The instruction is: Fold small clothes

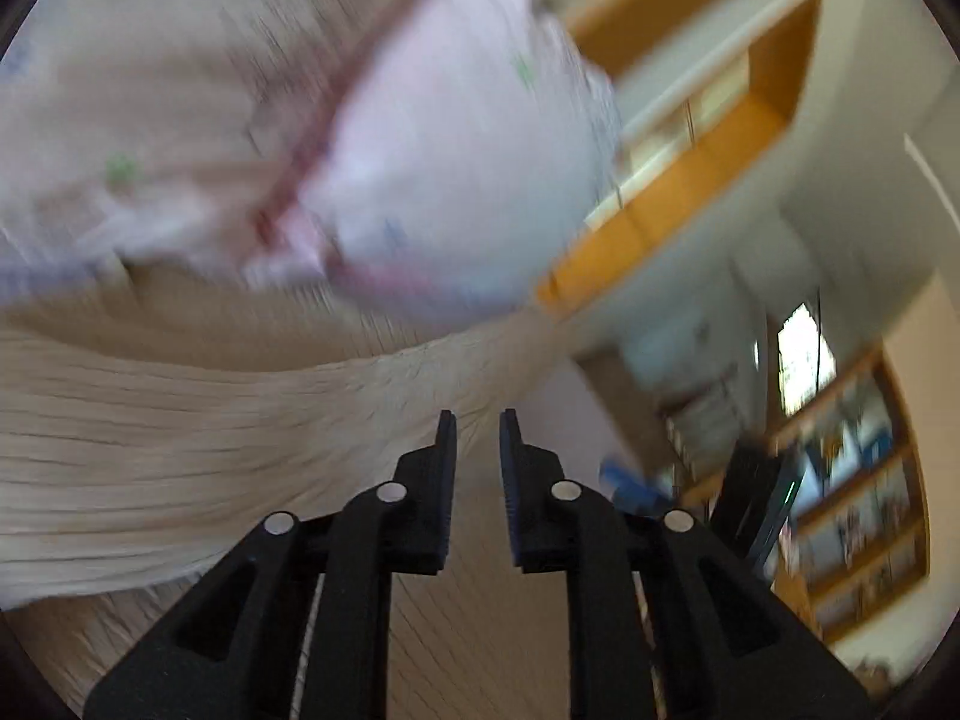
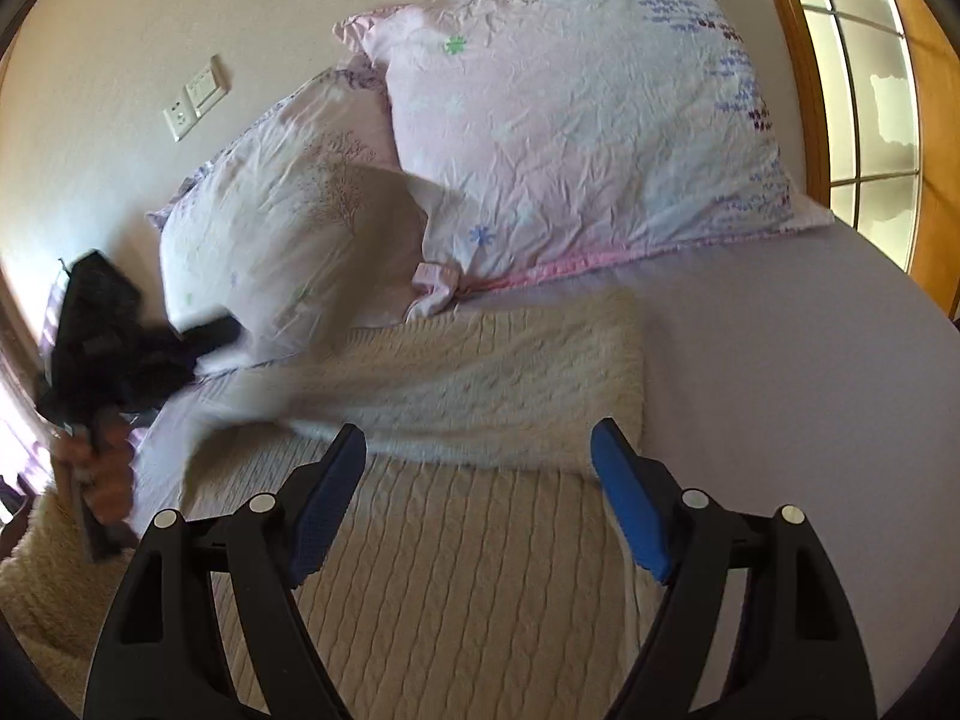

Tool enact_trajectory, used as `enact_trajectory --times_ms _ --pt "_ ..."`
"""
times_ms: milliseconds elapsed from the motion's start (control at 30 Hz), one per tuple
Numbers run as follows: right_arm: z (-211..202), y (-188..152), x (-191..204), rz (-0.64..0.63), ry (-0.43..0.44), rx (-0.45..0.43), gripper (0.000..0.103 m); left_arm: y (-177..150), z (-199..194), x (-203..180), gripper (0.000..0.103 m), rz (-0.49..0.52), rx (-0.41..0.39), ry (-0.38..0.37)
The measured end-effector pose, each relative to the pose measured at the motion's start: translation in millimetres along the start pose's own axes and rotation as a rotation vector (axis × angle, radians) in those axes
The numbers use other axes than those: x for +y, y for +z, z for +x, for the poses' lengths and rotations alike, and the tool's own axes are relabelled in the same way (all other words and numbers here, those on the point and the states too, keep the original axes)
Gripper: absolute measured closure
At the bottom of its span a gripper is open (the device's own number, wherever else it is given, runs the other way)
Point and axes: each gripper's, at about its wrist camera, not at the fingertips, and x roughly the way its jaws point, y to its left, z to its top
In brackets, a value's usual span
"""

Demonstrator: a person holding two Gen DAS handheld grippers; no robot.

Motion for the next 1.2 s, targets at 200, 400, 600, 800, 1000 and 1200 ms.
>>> enact_trajectory --times_ms 200,400,600,800,1000,1200 --pt "-55.6 -41.3 -24.8 0.014 0.195 0.089 0.018 -91.8 -103.9 -4.4 0.051 0.074 -0.041 0.058" --pt "-90.8 -108.0 -52.5 0.102 0.339 0.242 0.019 -213.3 -205.7 16.6 0.036 -0.064 -0.035 0.154" --pt "-71.8 -161.7 -80.5 0.289 0.408 0.344 0.030 -284.3 -210.0 42.3 0.036 -0.202 -0.005 0.123" --pt "-37.9 -183.6 -75.0 0.372 0.547 0.351 0.049 -299.4 -183.0 64.5 0.036 -0.286 0.002 0.080" --pt "-38.7 -179.5 -63.6 0.315 0.619 0.313 0.096 -298.1 -172.1 72.0 0.096 -0.383 -0.048 0.004" --pt "-69.8 -89.4 -37.6 0.154 0.684 0.112 0.096 -241.8 -186.9 37.2 0.097 -0.292 -0.143 -0.068"
